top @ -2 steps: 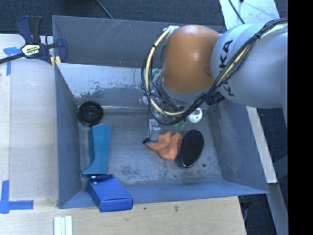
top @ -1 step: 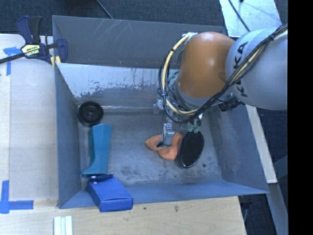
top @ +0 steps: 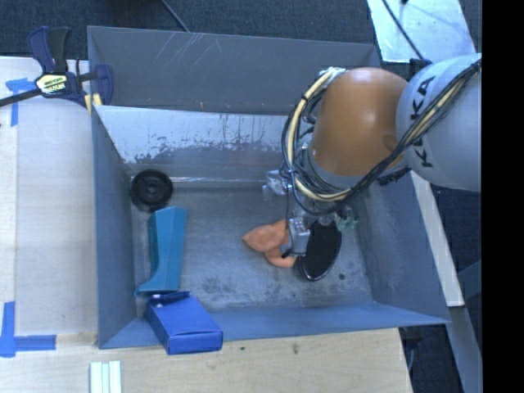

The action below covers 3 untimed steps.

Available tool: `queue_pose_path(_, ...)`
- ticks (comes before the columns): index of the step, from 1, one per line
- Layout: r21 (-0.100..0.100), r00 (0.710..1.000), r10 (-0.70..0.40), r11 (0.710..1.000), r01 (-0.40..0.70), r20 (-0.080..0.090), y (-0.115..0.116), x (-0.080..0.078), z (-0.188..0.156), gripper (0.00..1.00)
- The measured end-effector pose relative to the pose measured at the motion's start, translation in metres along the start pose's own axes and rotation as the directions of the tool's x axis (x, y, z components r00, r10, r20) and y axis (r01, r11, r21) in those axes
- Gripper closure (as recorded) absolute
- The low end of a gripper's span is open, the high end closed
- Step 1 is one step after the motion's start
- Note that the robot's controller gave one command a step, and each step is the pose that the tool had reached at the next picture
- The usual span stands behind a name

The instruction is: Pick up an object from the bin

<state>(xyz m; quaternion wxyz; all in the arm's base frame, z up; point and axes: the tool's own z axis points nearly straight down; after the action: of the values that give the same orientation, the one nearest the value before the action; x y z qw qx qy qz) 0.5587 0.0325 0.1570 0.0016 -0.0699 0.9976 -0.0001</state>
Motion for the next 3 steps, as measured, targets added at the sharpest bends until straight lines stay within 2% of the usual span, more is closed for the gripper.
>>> queue_pose_path(1, 0.002, 0.975, -0.224, 0.975, 0.224, 0.004, 0.0, -0.018, 0.065, 0.0)
queue_pose_path(2, 0.0, 0.969, -0.247, 0.969, 0.247, 0.002, 0.0, -0.02, 0.086, 0.0)
queue_pose_path(3, -0.001, 0.939, -0.344, 0.939, 0.344, 0.0, 0.021, -0.034, 0.016, 1.0)
